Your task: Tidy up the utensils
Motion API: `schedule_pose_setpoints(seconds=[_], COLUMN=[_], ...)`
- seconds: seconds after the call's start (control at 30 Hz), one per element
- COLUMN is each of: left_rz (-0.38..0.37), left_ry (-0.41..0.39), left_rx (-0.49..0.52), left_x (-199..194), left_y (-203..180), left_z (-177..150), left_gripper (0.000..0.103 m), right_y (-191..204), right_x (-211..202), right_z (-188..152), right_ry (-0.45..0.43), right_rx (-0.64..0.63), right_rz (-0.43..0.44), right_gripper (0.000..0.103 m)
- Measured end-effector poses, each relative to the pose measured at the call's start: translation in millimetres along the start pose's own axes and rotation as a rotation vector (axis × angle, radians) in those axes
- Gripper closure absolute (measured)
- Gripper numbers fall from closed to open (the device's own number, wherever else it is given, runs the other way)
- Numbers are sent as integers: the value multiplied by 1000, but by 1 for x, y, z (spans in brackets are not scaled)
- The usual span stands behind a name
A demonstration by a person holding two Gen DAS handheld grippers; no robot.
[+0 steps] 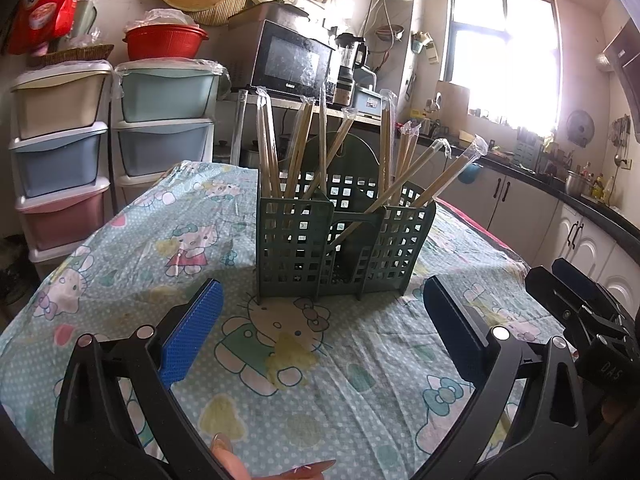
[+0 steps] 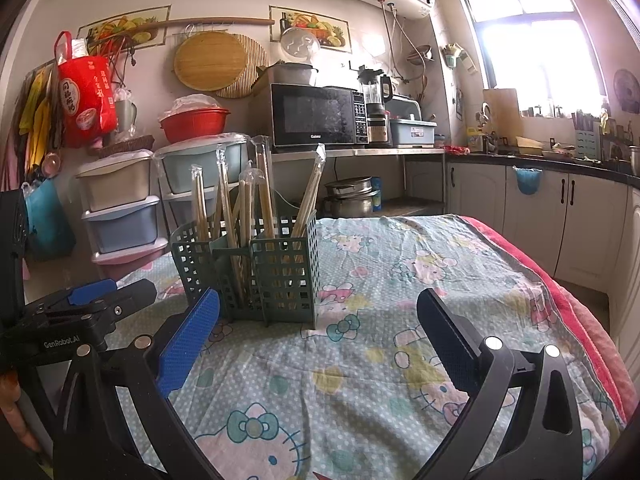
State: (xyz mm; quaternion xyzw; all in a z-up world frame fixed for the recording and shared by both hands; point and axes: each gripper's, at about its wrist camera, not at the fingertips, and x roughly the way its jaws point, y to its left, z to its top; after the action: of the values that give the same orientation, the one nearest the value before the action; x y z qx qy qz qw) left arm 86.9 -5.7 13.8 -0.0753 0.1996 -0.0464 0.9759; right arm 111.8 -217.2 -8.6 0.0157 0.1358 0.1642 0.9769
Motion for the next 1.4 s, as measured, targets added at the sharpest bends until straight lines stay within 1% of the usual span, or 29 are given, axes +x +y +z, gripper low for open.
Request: schedule_pose_setpoints(seconds=[0.57,0.83,1.0,1.27,1.33,1.4], left_rz=[3,2,38,63,60,83], left_ry=[2,22,48,39,37,52], left_rx=[-2,-1,1,-4,-20,-35], left_x=[0,3,10,9,5,3], left_y=[0,1,1,2,5,15], left_z=[1,2,-1,-1,3,12], left_gripper=[11,11,11,11,11,11], right_y=[0,-1,0,0,-6,-23], right_x=[0,-1,-2,-4,0,7], right_z=[0,0,0,0,3,9], right_ry=[0,1,4,-1,31,73], right_rx=[1,3,6,17,47,97], right_rz=[-2,-3,-7,-15,0,-13], right_gripper=[7,7,7,7,7,7])
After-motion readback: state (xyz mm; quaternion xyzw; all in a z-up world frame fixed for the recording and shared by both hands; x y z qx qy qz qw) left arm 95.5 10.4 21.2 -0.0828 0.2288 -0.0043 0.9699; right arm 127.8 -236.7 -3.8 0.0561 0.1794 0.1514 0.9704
